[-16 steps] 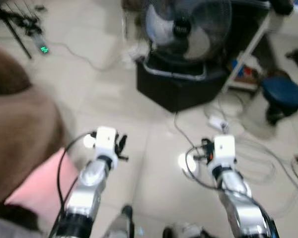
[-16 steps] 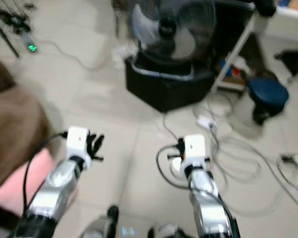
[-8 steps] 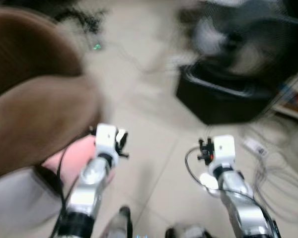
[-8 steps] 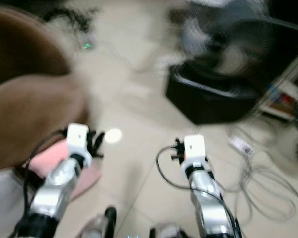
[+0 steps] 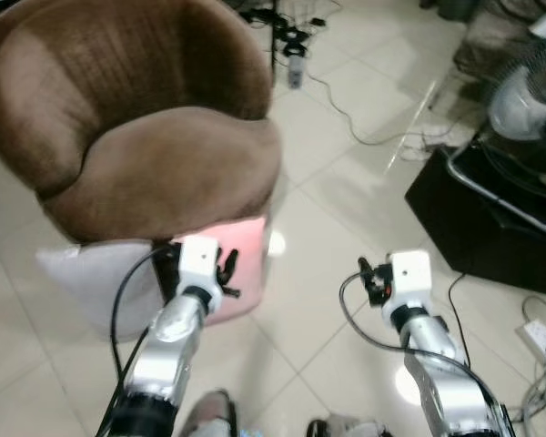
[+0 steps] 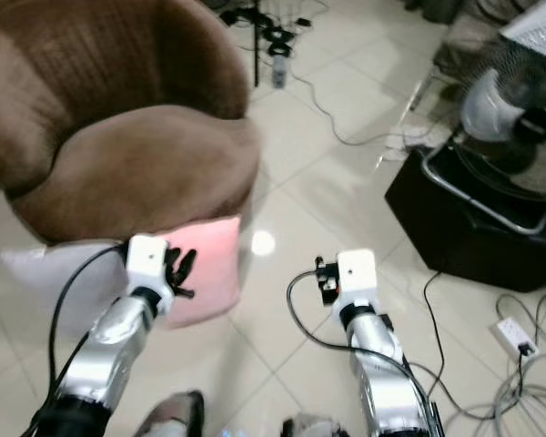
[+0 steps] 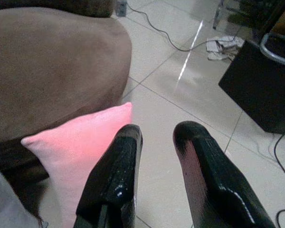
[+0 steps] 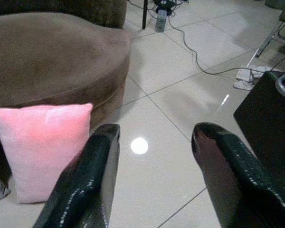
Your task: Move the pillow to the sofa from floor
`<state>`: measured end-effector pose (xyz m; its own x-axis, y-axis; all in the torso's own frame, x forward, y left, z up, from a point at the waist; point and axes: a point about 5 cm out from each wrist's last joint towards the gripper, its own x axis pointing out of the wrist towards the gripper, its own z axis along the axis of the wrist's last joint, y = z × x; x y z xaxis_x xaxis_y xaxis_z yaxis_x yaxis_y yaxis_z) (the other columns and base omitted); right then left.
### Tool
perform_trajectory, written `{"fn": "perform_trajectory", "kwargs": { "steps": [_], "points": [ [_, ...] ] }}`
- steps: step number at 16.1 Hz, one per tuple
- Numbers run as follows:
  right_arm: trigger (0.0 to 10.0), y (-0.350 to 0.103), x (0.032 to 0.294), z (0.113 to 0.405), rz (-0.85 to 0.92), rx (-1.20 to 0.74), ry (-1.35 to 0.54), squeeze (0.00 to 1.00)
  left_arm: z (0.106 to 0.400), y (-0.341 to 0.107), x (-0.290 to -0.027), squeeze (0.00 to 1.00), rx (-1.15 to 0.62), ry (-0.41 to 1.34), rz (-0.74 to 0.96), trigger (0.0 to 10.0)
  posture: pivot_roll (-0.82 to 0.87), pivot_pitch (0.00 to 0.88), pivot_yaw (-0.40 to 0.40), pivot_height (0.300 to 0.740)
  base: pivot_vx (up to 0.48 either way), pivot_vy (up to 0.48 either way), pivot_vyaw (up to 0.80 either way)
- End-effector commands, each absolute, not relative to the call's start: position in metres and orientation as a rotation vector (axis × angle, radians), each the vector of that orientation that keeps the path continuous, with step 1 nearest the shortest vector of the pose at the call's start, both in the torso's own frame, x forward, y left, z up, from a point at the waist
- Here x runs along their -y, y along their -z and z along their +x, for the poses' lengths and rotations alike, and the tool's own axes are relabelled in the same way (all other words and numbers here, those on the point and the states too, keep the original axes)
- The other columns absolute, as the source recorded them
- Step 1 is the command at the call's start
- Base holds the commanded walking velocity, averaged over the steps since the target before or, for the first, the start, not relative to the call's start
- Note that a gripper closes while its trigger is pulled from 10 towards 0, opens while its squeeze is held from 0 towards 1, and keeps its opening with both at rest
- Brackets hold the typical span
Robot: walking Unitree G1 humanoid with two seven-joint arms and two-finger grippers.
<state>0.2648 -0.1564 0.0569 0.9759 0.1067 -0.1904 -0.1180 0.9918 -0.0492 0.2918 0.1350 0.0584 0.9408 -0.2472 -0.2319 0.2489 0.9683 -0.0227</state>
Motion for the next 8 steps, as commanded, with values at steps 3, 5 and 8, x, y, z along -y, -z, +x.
{"fn": "perform_trajectory", "kwargs": {
  "steps": [3,5,8],
  "points": [
    [10.0,-0.0505,0.1561,0.2605,0.003,-0.226,-0.104,0.64,0.29,-0.0532,-0.1399,0.0,-0.265,0.227,0.039,10.0,-0.1,0.184,-0.076,0.74,0.0,0.0,0.47],
    [10.0,-0.0497,0.1531,0.259,-0.007,-0.224,-0.118,0.59,0.2902,-0.055,-0.1394,0.0,-0.249,0.229,0.06,10.0,-0.1,0.185,-0.078,0.74,0.0,0.0,0.0],
    [10.0,-0.0482,0.1515,0.2585,-0.002,-0.232,-0.122,0.58,0.29,-0.0553,-0.1385,0.0,-0.247,0.231,0.075,10.0,-0.09,0.187,-0.08,0.74,0.0,0.0,0.0]
  ]
}}
